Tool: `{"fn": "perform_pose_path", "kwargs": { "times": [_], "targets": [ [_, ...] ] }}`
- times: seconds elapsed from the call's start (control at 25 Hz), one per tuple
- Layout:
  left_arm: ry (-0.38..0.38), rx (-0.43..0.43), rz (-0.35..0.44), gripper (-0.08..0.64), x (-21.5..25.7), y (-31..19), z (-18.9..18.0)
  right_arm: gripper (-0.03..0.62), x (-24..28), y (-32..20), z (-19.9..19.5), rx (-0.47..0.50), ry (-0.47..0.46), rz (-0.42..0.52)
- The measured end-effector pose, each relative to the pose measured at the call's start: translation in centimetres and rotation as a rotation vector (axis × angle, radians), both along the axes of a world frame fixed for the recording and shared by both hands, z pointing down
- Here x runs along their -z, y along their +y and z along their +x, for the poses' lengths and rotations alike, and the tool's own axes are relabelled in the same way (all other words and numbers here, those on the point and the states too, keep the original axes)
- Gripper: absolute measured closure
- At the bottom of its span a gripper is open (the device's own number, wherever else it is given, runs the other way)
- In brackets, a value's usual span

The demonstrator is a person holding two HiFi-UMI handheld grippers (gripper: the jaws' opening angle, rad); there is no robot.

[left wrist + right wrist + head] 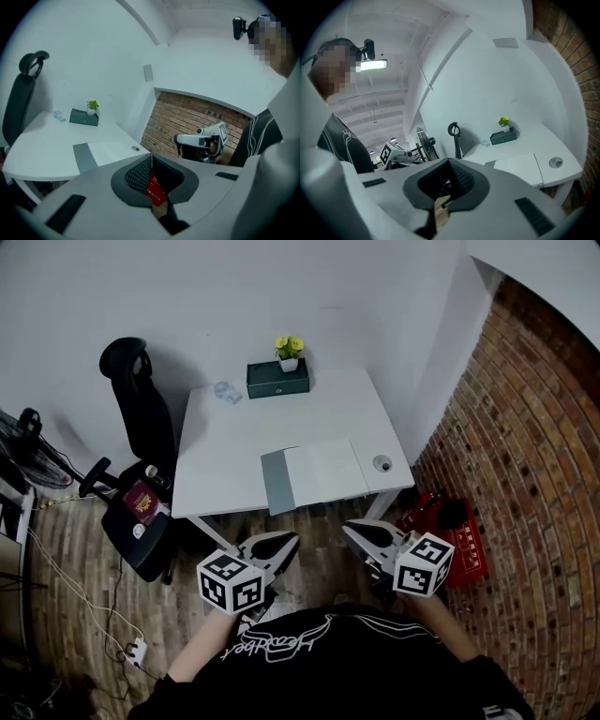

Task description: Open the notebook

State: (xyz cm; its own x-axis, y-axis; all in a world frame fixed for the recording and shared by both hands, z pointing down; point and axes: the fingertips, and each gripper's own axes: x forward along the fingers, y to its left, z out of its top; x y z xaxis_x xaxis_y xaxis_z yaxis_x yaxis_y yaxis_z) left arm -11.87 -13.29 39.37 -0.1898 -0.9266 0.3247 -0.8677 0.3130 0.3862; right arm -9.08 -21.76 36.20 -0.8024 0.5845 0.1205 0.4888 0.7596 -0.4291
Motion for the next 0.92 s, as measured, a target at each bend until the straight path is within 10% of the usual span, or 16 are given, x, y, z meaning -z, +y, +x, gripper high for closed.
{"fn": "perform_pose_path", "kwargs": {
  "times": [0.92],
  "targets": [
    [-0.089,0.077,-0.025,0.523,0.4,4.0,-0.7,0.592,-2.2,3.2,-0.8,0.031,0.059,0.0]
  ]
}}
